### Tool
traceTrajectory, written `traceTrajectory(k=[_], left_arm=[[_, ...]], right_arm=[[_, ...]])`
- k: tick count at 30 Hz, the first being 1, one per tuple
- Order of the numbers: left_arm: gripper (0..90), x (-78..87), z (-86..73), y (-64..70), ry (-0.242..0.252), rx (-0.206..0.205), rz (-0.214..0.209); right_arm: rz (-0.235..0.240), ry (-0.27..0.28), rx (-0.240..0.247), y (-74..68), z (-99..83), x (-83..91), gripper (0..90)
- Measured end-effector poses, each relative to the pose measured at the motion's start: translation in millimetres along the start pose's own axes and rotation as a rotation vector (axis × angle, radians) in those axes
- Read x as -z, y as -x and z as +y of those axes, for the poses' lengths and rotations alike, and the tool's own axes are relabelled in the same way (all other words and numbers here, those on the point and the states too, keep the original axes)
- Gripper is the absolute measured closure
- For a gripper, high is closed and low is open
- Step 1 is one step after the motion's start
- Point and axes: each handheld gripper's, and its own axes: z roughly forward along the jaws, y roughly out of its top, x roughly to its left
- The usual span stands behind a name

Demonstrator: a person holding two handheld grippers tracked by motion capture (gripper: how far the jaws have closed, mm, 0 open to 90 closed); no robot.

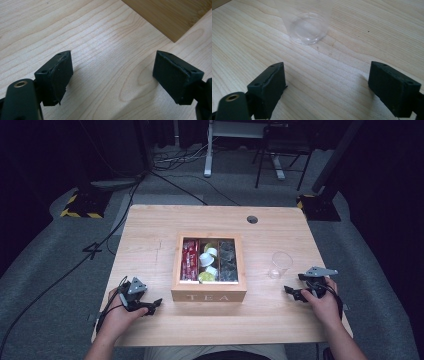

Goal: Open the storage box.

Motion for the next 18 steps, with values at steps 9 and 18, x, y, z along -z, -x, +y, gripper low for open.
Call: traceTrajectory(k=[9,18], left_arm=[[21.1,6.2,5.8,-1.9,-0.024,0.039,-0.007],[22.8,41.7,23.4,-4.5,0.057,0.055,-0.031]], right_arm=[[-0.001,0.000,0.000,0.0,0.0,0.1,14.1],[0.003,0.000,0.002,0.0,-0.2,0.3,14.2]])
